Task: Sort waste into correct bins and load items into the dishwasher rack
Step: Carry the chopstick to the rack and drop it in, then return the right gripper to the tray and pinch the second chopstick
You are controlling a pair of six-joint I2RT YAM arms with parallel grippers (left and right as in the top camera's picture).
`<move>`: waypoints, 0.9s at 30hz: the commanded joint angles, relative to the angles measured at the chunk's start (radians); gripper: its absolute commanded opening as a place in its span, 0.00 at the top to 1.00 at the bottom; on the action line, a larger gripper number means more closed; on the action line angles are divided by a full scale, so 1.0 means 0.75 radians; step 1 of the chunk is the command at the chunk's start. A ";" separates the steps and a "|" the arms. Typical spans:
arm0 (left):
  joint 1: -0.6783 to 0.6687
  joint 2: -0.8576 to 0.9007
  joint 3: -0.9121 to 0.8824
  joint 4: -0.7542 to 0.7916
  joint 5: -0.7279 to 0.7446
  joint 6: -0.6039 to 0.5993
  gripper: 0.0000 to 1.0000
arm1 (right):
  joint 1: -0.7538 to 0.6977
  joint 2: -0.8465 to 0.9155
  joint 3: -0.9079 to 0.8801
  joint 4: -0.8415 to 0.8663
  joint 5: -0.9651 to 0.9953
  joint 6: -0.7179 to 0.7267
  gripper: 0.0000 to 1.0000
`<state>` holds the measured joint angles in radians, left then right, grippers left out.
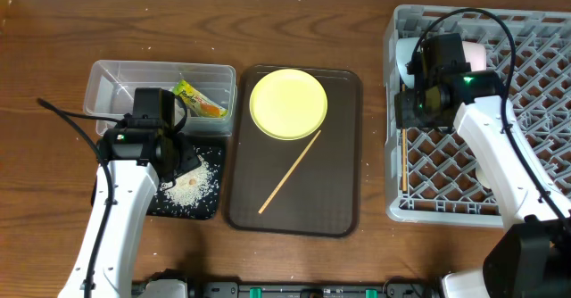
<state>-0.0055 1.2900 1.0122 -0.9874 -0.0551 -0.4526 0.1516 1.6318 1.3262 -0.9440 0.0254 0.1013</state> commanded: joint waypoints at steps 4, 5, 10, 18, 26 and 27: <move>0.007 -0.005 0.015 -0.005 -0.007 -0.018 0.41 | 0.035 -0.053 0.027 0.092 -0.248 -0.007 0.39; 0.007 -0.005 0.015 -0.006 -0.007 -0.018 0.41 | 0.052 -0.063 0.027 0.119 -0.313 -0.007 0.39; 0.007 -0.005 0.015 -0.004 -0.007 -0.018 0.41 | 0.255 -0.051 0.026 0.182 -0.422 0.058 0.38; 0.007 -0.005 0.015 -0.004 -0.007 -0.018 0.41 | 0.528 0.049 0.024 0.183 -0.313 0.343 0.36; 0.007 -0.005 0.015 -0.004 -0.007 -0.018 0.41 | 0.734 0.233 0.024 0.201 -0.238 0.573 0.32; 0.007 -0.005 0.015 -0.004 -0.007 -0.018 0.40 | 0.752 0.260 0.024 0.201 -0.218 0.594 0.32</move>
<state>-0.0055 1.2900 1.0122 -0.9878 -0.0555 -0.4526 0.6693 1.7702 1.3285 -0.7929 -0.1967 0.4374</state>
